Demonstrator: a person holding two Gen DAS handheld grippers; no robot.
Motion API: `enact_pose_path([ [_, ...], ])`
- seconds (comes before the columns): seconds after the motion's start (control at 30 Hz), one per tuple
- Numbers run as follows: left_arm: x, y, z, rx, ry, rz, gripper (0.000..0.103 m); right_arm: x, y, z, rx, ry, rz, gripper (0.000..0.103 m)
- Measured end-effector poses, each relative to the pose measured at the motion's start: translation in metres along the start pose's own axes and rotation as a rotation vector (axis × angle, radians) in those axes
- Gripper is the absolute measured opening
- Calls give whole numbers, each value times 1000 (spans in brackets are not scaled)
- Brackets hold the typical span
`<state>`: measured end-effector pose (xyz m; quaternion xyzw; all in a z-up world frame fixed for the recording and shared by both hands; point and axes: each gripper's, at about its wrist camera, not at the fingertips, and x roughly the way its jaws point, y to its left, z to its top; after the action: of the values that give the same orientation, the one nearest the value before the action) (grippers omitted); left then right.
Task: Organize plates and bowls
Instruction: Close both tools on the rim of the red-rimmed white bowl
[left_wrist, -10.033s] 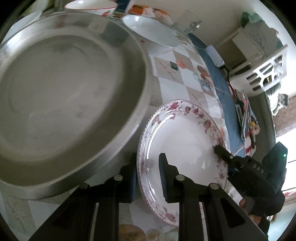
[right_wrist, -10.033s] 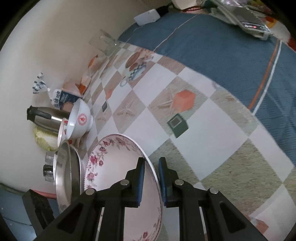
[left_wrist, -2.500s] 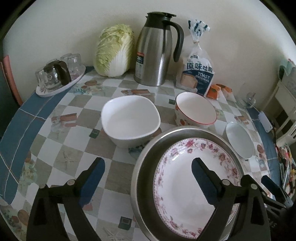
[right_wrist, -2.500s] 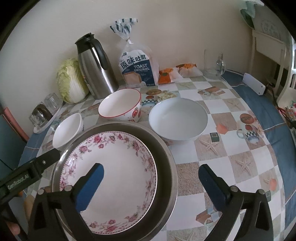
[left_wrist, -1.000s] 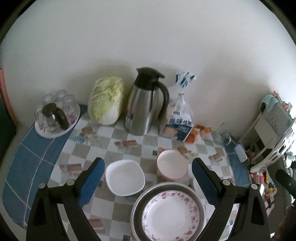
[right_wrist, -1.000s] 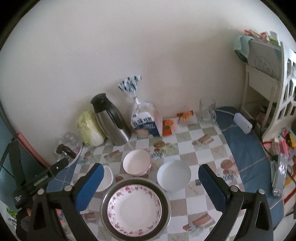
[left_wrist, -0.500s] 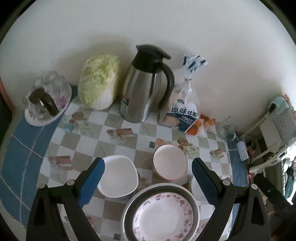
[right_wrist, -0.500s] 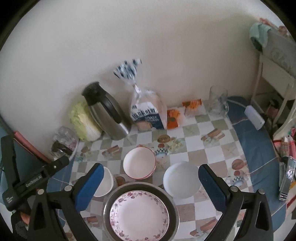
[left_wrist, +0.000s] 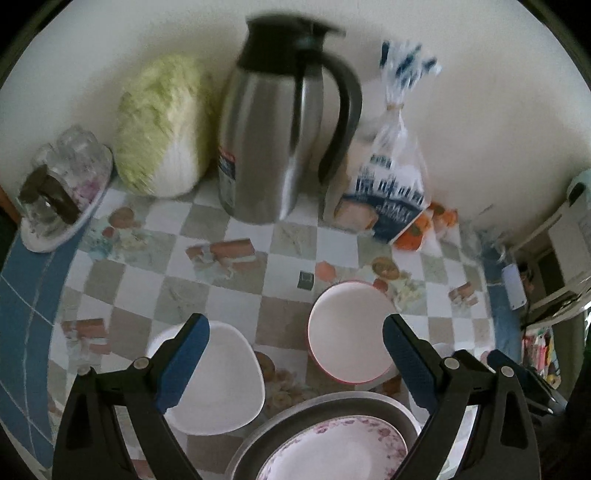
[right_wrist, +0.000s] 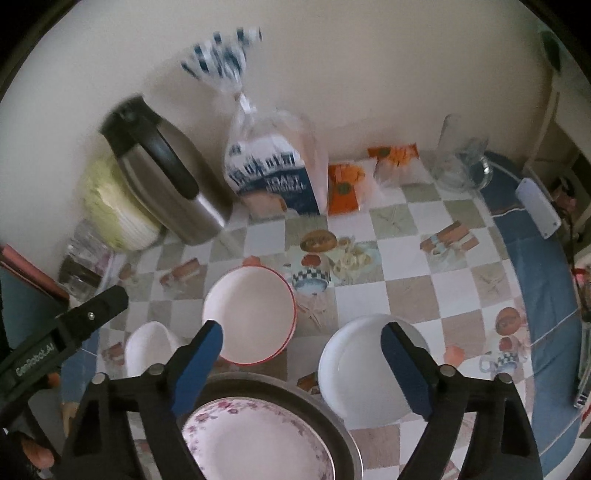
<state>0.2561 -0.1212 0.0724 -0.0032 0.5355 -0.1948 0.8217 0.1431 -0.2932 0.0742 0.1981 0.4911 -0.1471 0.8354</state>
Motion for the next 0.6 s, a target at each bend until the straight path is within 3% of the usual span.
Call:
enact_pose_path([
  [0.23,56,-7,-6,32,75,16,78,52,8,-3,-23,72,-9,82],
  [0.37,77,-6,-7,30,105,19,77,74,10,-5,-39,95,-18,77],
  [0.5,93,-7,-9,54,127,33,62,91,10,-6,-54,104,-25,66],
  [0.6,103,-8,-10,59,148,29,60,104,8,-7,-51,119,-20,55],
])
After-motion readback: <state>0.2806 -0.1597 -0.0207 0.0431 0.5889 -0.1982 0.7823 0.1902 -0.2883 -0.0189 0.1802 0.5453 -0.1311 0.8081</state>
